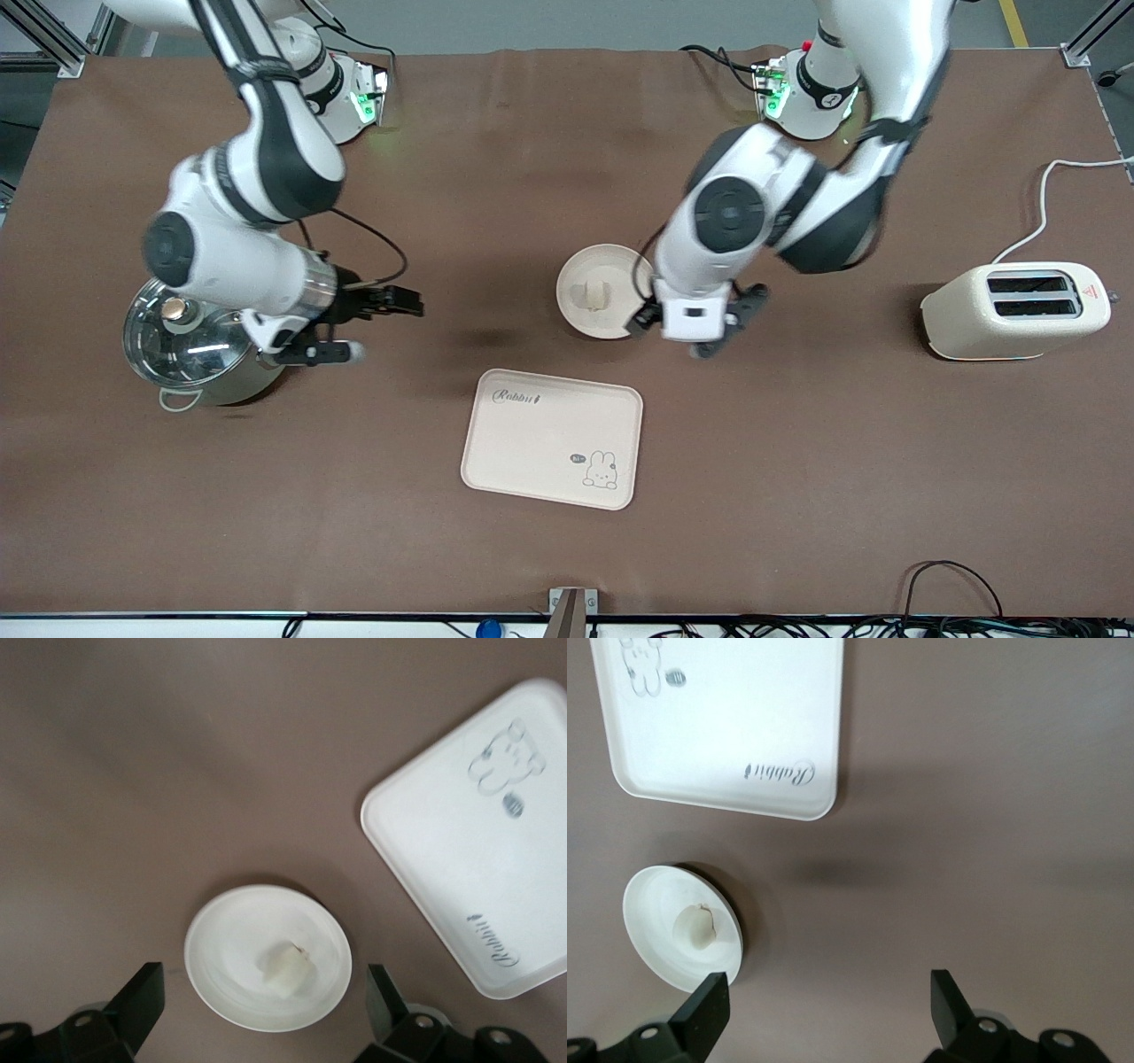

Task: Place bun in plate and plate on tray
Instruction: 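Grasp the plate rim with the right gripper while the left gripper withdraws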

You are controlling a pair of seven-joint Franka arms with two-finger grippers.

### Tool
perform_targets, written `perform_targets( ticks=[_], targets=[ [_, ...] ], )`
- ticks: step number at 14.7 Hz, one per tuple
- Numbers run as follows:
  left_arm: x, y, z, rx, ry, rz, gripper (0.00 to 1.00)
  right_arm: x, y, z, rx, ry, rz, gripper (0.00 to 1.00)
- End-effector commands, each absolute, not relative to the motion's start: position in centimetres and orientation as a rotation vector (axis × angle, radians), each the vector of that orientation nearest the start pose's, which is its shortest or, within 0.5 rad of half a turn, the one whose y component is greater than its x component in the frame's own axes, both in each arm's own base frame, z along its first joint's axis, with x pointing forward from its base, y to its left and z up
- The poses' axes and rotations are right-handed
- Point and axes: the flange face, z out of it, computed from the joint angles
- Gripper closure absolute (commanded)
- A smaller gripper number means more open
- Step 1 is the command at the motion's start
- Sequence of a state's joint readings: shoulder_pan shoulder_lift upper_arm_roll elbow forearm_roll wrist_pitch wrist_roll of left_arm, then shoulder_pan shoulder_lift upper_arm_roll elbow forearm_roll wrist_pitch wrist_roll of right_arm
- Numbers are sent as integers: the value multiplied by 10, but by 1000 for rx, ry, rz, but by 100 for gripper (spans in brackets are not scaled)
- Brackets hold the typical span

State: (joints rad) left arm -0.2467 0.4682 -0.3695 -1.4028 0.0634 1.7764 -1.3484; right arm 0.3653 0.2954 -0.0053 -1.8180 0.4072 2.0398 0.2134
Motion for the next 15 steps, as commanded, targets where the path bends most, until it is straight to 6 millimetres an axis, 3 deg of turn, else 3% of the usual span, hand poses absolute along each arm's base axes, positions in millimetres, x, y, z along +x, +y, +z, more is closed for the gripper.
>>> perform_targets(
  ticks=[1,5,8,10,12,13,15],
  targets=[
    [607,-291,484,-2974,-1004,134,0,556,306,321,-2809,155,242,0],
    [618,-201,551,-3017,-669,-70,0,523,376,242,-2787,183,148,0],
    [605,-155,595,-3036,-487,-96,0,485,413,204,-2788,166,115,0],
    [599,-131,613,-3045,-388,-103,0,466,430,191,-2795,136,104,12],
    [590,-126,632,-3073,-285,-131,0,451,439,182,-2804,110,73,28],
    [580,-114,646,-3061,-285,-132,0,446,443,181,-2806,100,77,40],
    [572,-102,647,-3049,-187,-84,0,442,444,178,-2812,90,85,64]
  ],
)
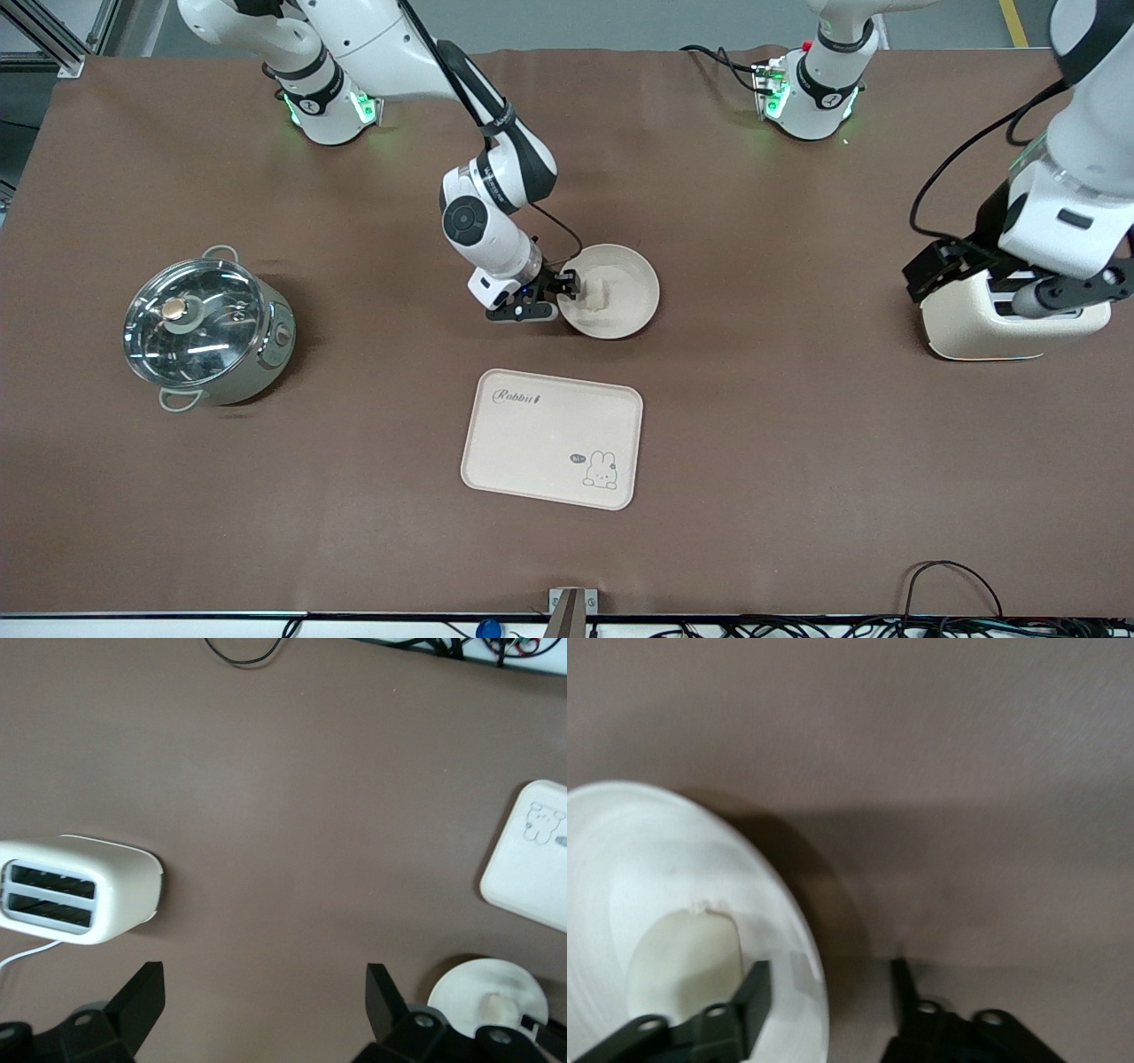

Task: Place bun in plate and plate on tray
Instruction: 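Grasp the plate rim with the right gripper while the left gripper withdraws, then carry the plate with the right gripper onto the white tray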

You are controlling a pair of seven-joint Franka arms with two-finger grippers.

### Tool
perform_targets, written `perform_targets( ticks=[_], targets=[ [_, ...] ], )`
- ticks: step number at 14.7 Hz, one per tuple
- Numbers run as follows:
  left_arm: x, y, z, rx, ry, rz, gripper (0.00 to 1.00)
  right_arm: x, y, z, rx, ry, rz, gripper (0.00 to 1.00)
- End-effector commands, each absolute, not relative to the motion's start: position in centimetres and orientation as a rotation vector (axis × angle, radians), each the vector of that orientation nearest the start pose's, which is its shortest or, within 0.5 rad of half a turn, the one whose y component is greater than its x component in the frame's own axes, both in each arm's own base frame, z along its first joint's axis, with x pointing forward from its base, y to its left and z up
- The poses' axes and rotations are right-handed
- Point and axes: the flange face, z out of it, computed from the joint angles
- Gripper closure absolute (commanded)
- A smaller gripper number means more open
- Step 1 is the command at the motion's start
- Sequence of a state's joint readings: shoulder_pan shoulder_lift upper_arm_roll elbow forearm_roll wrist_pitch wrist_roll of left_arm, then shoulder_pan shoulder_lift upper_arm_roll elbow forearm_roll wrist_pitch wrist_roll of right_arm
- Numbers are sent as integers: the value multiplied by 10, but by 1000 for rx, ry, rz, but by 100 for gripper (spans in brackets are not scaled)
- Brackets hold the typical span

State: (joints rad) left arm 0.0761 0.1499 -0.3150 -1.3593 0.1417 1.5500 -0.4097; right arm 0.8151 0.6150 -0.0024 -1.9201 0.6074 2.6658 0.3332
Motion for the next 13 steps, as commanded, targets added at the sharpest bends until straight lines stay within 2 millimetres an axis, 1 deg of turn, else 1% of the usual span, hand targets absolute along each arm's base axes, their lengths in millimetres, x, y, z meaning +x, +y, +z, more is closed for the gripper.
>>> perform_targets(
  ticks=[1,2,3,4,5,6,7,8,10,11,13],
  targets=[
    [567,-94,650,-3055,-134,-83,0,442,443,179,-2811,95,91,76],
    [561,-88,652,-3062,-90,-75,0,443,444,180,-2810,94,92,90],
    [557,-77,654,-3069,-84,-71,0,444,444,180,-2808,95,90,97],
    [552,-71,655,-3076,-69,-65,0,447,443,181,-2806,101,88,99],
    [544,-69,654,-3071,-48,-31,0,449,441,182,-2804,112,90,100],
    [541,-70,655,-3067,-47,-9,0,452,440,184,-2801,136,87,100],
    [540,-66,655,-3072,-50,15,0,458,442,192,-2790,140,68,100],
    [541,-65,656,-3076,-42,12,0,467,438,201,-2779,159,47,100],
    [543,-65,654,-3076,-39,2,0,506,411,216,-2751,233,-6,100],
    [544,-66,653,-3076,-37,-3,0,531,396,228,-2726,280,-46,100],
    [547,-70,652,-3077,-24,-20,0,574,373,253,-2687,333,-57,100]
  ],
)
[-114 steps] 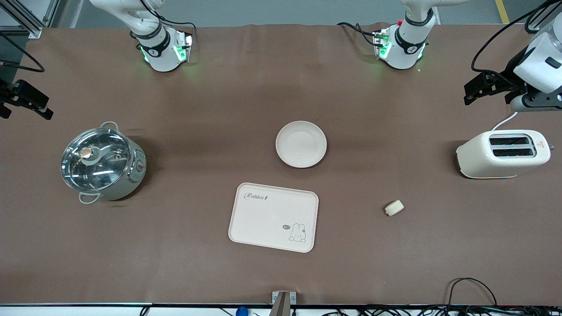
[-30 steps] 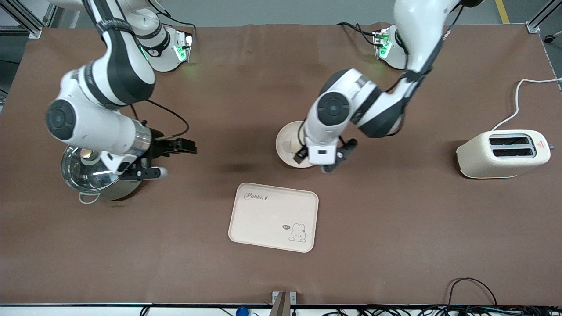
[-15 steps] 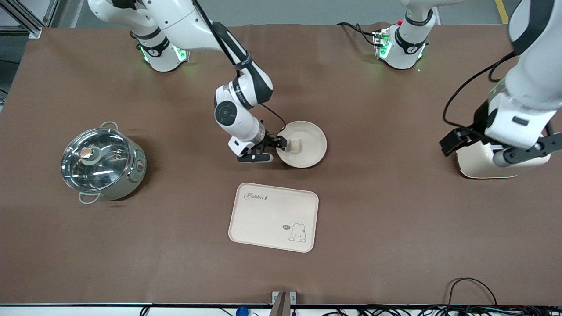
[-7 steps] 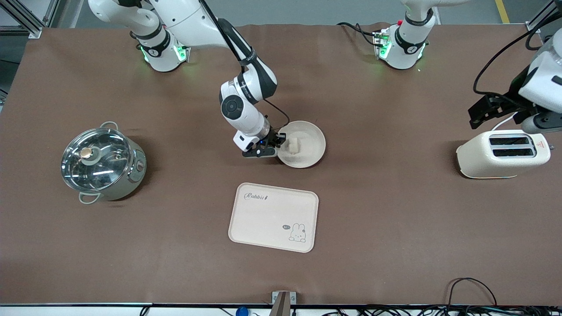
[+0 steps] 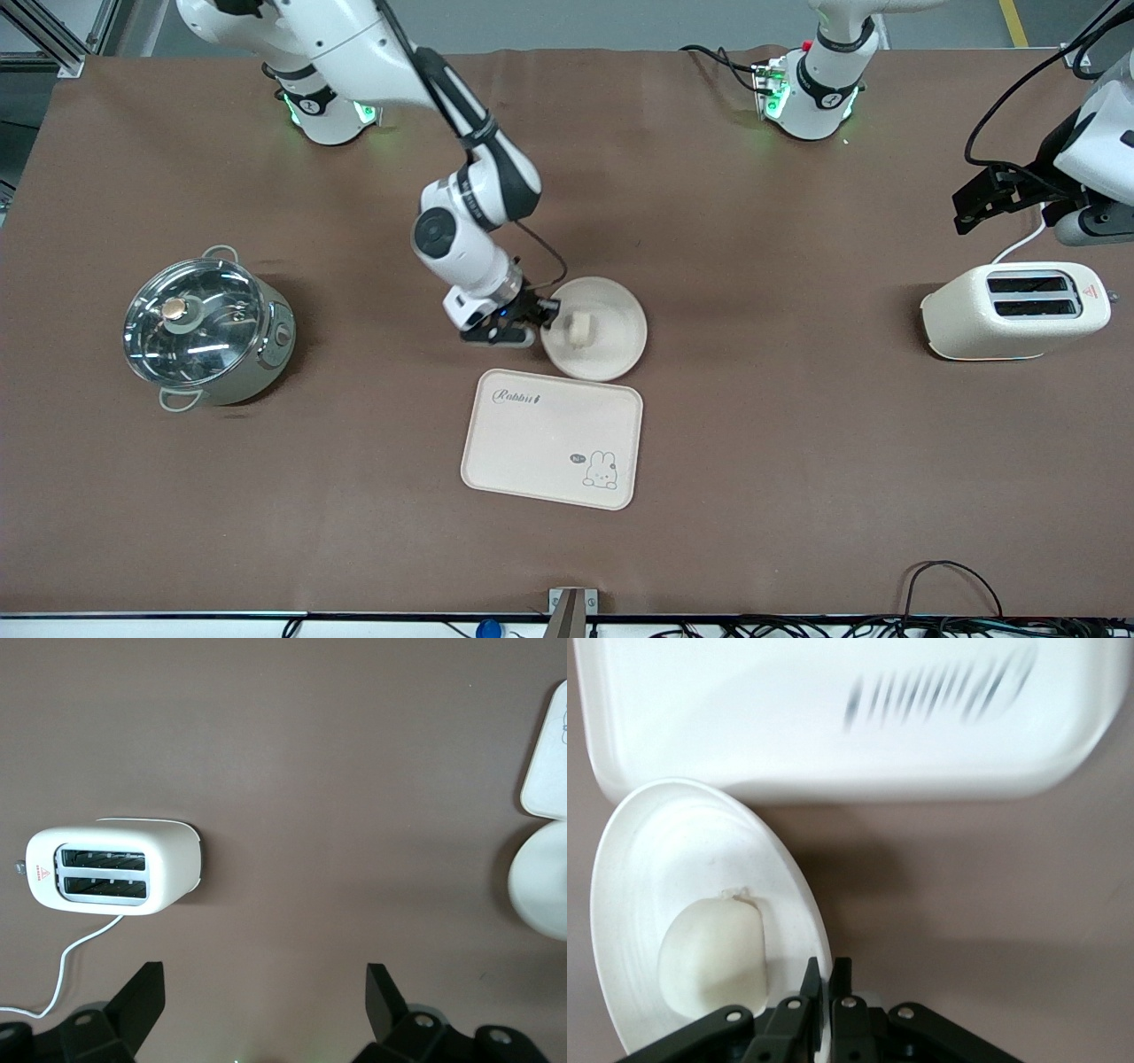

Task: Place bun in plate and plate on tray
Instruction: 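Carry the plate with the right gripper onto the white tray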

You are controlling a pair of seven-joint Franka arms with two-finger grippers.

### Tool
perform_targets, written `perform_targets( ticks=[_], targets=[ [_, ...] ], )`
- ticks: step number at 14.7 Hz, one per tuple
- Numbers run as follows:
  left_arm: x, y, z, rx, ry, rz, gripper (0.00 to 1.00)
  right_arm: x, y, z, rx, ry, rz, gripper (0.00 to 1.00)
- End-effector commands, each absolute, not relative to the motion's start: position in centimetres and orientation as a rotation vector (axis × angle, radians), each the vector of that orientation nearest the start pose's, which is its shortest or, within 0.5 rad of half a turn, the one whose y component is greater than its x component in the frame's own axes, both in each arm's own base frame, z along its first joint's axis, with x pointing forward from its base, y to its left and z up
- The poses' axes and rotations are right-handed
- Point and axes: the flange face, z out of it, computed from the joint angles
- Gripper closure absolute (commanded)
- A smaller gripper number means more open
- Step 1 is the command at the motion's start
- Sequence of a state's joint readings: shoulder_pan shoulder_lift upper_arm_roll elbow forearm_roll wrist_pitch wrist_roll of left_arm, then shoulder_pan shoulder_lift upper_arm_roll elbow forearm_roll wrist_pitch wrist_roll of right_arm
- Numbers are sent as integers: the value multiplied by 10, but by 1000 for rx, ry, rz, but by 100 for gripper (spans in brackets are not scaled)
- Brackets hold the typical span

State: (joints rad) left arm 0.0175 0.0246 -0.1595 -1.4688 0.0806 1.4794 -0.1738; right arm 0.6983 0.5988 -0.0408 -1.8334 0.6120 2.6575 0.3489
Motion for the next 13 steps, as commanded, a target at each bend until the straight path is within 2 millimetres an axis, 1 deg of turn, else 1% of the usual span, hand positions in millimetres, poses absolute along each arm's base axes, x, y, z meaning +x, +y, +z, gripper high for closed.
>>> perform_targets(
  ticks=[1,2,3,4,5,6,7,8,9,11,12,13],
  targets=[
    [548,-69,652,-3076,-26,-25,0,593,358,263,-2669,365,-56,100],
    [548,-68,652,-3078,-31,-24,0,607,343,266,-2663,387,-58,100],
    [548,-64,653,-3077,-36,-24,0,615,335,260,-2665,401,-64,100],
    [547,-63,654,-3074,-32,-19,0,620,336,248,-2670,399,-65,100],
    [547,-61,654,-3070,-32,-20,0,624,338,231,-2673,410,-57,100],
    [548,-59,652,-3072,-39,-12,0,634,342,223,-2663,427,-74,100],
    [548,-56,652,-3071,-46,-12,0,646,345,219,-2651,436,-96,100],
    [548,-56,652,-3071,-46,-10,0,655,341,214,-2644,449,-109,100],
    [548,-55,653,-3072,-48,-16,0,660,335,209,-2643,464,-112,99],
    [549,-55,652,-3073,-50,-14,0,667,330,209,-2636,473,-125,98],
    [550,-55,651,-3072,-50,-19,0,672,326,213,-2629,483,-138,92],
    [550,-55,652,-3072,-50,-21,0,675,324,215,-2626,482,-148,76]
  ],
)
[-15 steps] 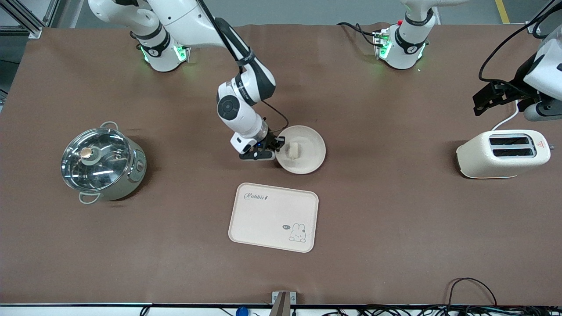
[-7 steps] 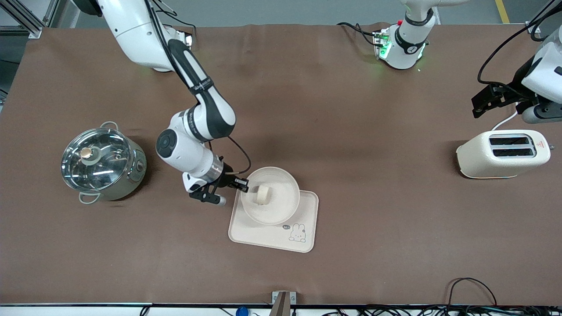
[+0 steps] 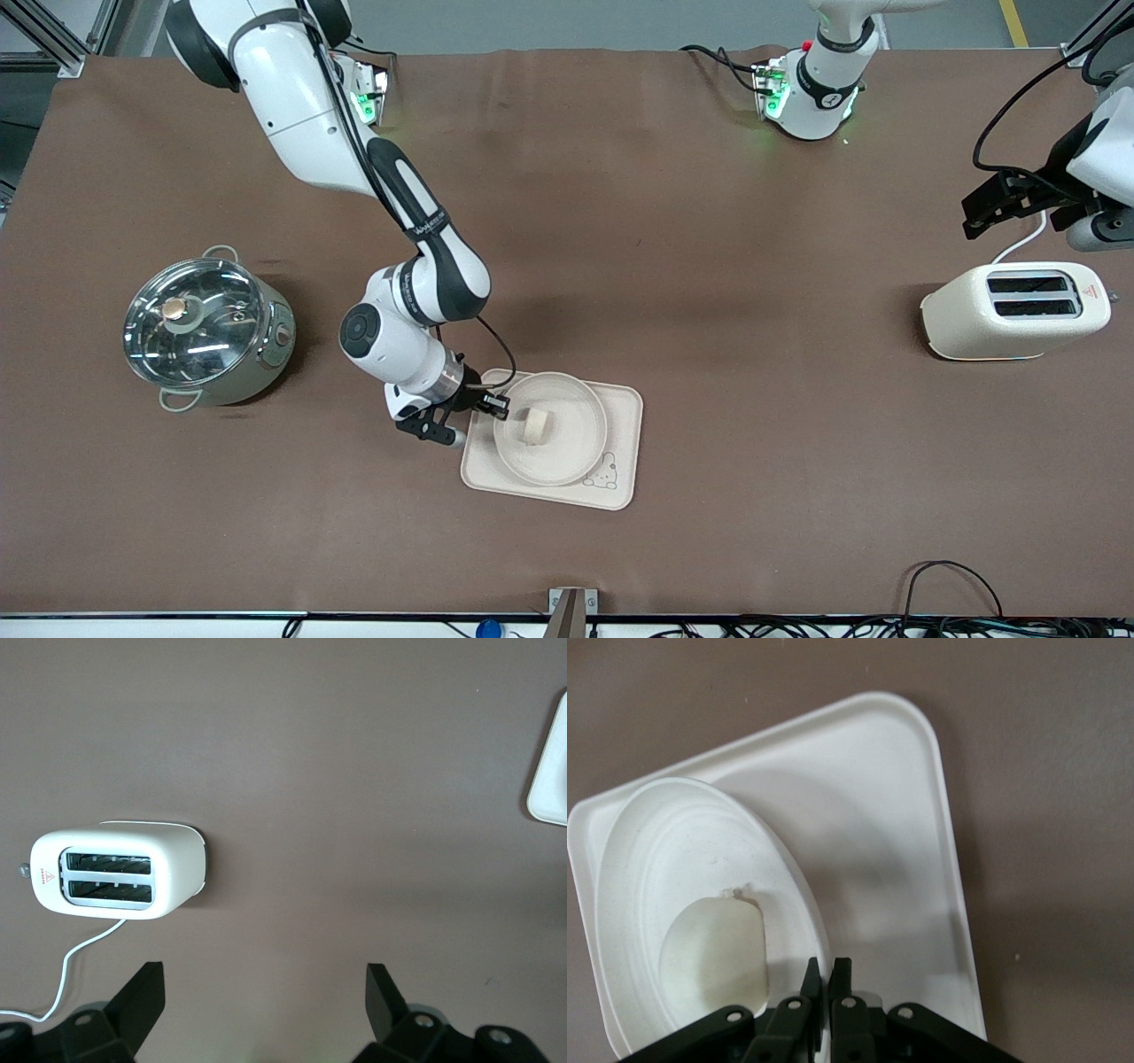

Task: Place bun in plate and plate on tray
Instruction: 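Carry the plate with the right gripper onto the white tray, then open the right gripper and release the plate on the tray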

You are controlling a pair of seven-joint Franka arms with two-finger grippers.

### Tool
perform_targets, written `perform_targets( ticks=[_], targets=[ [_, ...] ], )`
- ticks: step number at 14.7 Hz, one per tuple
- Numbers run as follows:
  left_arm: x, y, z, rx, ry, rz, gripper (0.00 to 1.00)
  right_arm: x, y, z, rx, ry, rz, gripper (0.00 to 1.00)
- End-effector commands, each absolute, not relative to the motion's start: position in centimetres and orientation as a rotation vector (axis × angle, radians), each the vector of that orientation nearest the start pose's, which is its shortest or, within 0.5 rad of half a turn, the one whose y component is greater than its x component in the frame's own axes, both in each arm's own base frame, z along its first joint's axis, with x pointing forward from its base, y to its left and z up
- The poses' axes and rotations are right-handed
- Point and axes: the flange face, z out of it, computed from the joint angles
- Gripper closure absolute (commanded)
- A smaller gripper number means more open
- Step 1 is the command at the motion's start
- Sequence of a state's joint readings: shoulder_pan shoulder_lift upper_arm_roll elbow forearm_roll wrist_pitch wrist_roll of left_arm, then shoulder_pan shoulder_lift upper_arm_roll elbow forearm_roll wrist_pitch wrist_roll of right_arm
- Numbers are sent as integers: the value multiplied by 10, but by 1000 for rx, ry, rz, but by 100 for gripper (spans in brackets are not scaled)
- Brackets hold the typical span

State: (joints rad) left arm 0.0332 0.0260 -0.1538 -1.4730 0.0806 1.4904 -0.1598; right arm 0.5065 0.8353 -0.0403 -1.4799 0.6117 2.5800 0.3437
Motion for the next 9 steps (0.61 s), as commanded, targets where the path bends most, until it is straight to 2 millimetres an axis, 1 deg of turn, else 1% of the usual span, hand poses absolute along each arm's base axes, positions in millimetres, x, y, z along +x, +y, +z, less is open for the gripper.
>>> perform_targets(
  ticks=[1,2,3,4,5,6,7,8,9],
  targets=[
    [549,-54,653,-3071,-51,-24,0,681,316,219,-2619,492,-161,37],
    [550,-54,652,-3071,-53,-21,0,685,312,226,-2618,488,-177,0],
    [549,-53,653,-3069,-55,-24,0,688,308,233,-2626,472,-199,0],
    [549,-52,653,-3071,-58,-23,0,693,300,243,-2658,437,-235,0],
    [549,-52,655,-3071,-55,-28,0,703,282,254,-2726,373,-296,0],
    [549,-52,655,-3072,-58,-28,0,711,274,267,-2807,265,-325,0],
    [549,-52,654,-3074,-57,-25,0,718,257,274,-2881,191,-325,0],
    [549,-47,654,-3075,-74,-22,0,720,245,286,-2892,203,-322,0],
    [549,-45,654,-3078,-78,-21,0,721,224,305,-2905,216,-321,0]
  ],
)
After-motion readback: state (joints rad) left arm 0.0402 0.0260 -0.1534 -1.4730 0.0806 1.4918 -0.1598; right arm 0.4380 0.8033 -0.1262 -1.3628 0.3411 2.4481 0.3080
